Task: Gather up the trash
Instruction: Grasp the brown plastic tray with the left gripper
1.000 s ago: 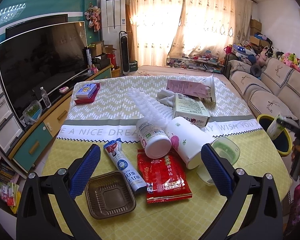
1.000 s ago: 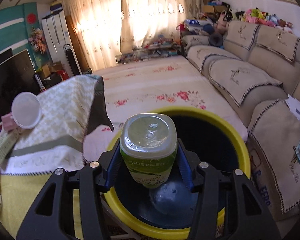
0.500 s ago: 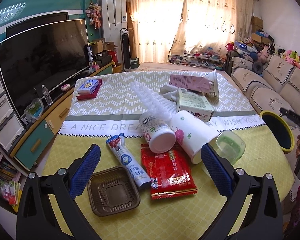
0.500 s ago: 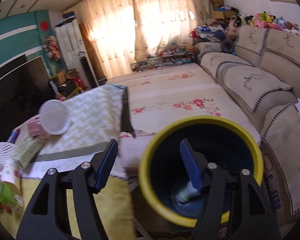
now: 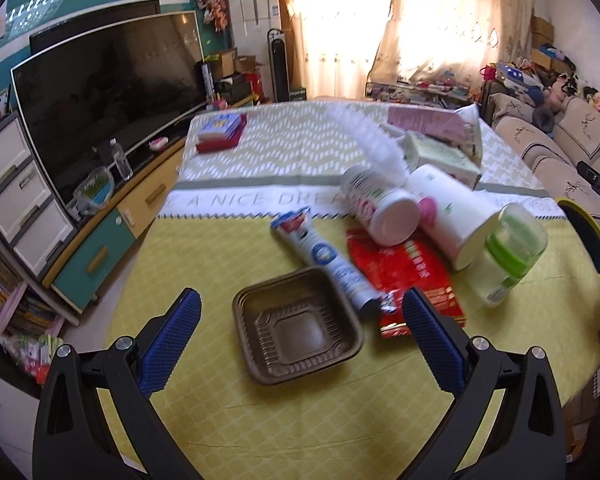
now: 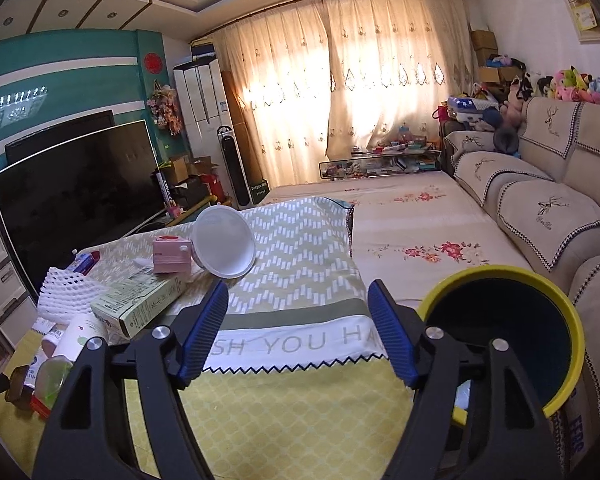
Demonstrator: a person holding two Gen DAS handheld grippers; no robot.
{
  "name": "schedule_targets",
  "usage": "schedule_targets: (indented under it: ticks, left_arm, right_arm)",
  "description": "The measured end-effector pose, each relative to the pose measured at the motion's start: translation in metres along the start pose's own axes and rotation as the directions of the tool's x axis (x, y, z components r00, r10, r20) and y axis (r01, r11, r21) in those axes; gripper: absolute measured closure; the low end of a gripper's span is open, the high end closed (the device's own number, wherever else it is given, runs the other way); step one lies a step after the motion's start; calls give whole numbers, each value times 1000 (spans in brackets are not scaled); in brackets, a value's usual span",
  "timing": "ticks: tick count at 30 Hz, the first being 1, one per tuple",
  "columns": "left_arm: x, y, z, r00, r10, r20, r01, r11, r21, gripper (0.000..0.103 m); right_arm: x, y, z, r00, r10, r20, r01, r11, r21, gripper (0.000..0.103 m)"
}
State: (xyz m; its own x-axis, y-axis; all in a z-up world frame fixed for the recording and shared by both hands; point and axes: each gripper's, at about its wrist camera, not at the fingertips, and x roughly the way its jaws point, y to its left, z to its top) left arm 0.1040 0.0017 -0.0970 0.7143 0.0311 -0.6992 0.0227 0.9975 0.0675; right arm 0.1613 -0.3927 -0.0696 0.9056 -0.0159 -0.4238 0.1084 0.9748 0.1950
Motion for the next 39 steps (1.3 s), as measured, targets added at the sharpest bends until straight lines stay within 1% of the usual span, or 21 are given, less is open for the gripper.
schedule_targets:
  ticks: [2,6,12,19,21,24,27,29,30,34,39]
  left_arm:
    - [6,2,-4,1000,15,-25,-15,1000,9,4]
    - [8,1,-11,999,6,-54,-5,1000,12,4]
    - [22,4,-20,995,3,-101,-6,999,-32,4]
    - [32,10,-22,994,2,-105,-9,998,-63,4]
    - [33,11,-23,994,5,-108,-12,998,-65,7]
    - [37,15,-24,994,-9,-110,0,996,-86,11]
    - [39,18,-24,995,-11,-103,0,995,-103,18]
    - [40,19,-23,996,-15,-92,5,994,-110,30]
    - [40,20,-23,996,-18,-86,8,994,-109,32]
    - [37,23,-23,998,-5,-55,0,995,-104,33]
    - [18,27,-16,1000,-3,3,3,996,-88,34]
  right_arm:
    - [-2,1,0,1000,3,11,-3,1000,3,34]
    - [2,0,-1,1000,-6,-2,6,1000,8,33]
    - [4,0,-1,1000,0,-14,1,1000,10,32]
    - [8,-3,-1,1000,5,-25,-4,1000,21,31]
    - [9,-2,-1,1000,7,-28,-6,1000,20,31]
    - [11,-2,-2,1000,10,-30,-10,1000,20,31]
    - [12,-1,-2,999,15,-32,-14,1000,17,31]
    - [13,0,-2,999,17,-32,-17,1000,17,31]
    - [13,0,-2,999,17,-32,-16,1000,17,31]
    - [14,0,-2,999,22,-34,-22,1000,17,31]
    - [15,1,-3,999,31,-36,-30,999,19,31]
